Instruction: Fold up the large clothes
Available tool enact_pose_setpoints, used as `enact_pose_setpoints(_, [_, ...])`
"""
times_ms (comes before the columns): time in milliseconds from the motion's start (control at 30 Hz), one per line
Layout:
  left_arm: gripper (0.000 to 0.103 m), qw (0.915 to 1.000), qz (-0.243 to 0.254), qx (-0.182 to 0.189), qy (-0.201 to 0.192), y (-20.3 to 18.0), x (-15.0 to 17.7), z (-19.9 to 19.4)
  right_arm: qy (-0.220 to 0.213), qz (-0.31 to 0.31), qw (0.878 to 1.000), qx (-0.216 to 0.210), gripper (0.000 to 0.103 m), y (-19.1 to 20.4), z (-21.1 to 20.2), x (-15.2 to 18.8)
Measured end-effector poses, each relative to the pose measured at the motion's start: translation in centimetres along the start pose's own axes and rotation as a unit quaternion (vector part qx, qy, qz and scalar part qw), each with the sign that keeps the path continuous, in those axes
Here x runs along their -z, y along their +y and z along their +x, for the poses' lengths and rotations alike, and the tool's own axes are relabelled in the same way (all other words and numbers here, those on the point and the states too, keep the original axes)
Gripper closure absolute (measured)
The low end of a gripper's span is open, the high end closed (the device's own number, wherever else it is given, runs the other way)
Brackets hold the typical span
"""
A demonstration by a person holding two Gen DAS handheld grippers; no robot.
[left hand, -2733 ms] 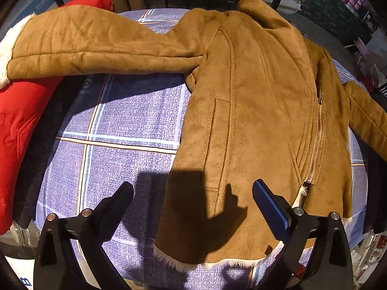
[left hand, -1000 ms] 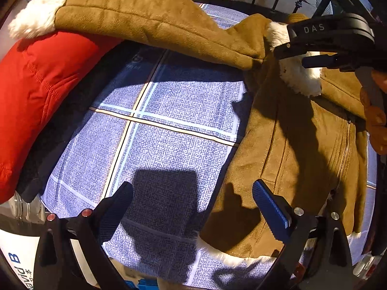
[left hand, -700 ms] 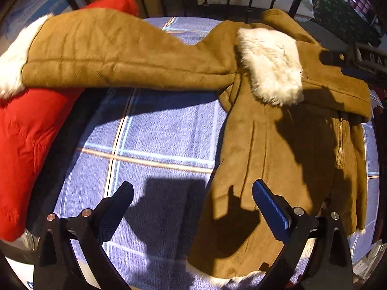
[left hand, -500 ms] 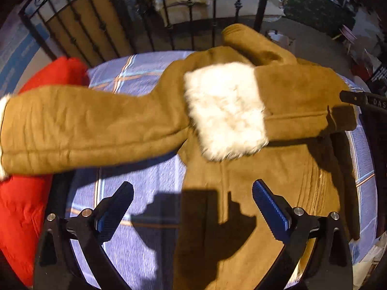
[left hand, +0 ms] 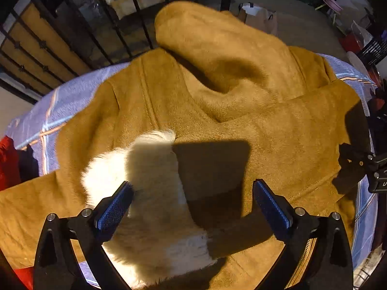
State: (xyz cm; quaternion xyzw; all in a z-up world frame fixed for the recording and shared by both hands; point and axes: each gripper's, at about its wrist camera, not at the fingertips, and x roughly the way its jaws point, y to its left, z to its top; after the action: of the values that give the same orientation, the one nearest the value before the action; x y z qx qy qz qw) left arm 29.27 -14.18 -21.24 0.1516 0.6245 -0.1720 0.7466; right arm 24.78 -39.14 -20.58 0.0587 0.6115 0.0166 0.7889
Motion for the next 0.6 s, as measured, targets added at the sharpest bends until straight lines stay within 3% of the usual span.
enact_pose_setpoints(133, [0.005,0.9998,-0.003,0.018,0.005,0.7,0.0,1.6,0.020,0.019,0.999,-0.017,0.004,-1.5,2.6,-0.5])
enact_pose_setpoints(333, [0.004,0.9998,-0.005,0.017,-0.001,0.9,0.2,3.2,-0.015,0.003,1.000,0.024,0.004,-0.7,3.3,0.5])
enact_pose_setpoints(600, [0.004,0.9996,0.001,0.021,0.021,0.7,-0.8,3.4,-0.003,0.015,0.999,0.049,0.004,-0.2,3.2,0.5])
